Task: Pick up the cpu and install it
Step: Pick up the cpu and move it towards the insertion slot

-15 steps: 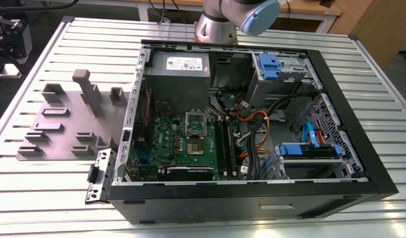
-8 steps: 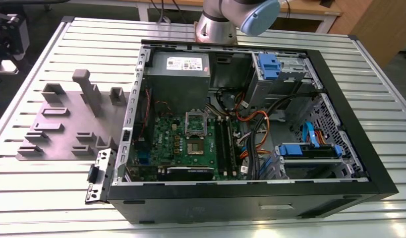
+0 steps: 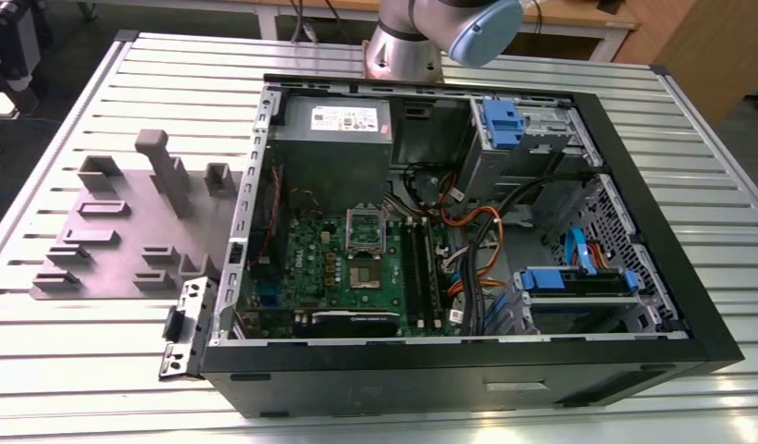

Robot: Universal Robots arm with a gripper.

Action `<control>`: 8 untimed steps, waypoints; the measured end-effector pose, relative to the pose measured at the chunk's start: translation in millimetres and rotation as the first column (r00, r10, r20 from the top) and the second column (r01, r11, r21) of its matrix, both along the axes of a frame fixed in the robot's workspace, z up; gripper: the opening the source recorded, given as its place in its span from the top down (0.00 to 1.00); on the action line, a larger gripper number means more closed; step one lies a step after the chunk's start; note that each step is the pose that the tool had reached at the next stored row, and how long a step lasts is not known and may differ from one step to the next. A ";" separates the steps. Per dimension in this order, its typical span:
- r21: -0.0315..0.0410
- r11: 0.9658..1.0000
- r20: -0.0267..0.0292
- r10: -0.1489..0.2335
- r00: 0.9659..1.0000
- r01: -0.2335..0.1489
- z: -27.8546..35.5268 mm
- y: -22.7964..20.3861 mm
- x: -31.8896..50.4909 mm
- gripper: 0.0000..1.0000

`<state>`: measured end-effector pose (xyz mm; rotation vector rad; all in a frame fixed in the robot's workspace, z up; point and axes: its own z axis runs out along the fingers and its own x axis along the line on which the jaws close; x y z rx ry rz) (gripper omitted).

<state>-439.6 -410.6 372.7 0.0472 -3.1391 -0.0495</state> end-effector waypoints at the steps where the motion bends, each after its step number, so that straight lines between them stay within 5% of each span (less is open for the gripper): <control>1: 0.000 1.000 0.000 0.000 1.000 0.000 2.4 0.0 0.0 0.53; 8: 0.000 1.000 0.000 -0.020 1.000 0.020 6.4 -2.7 0.0 0.53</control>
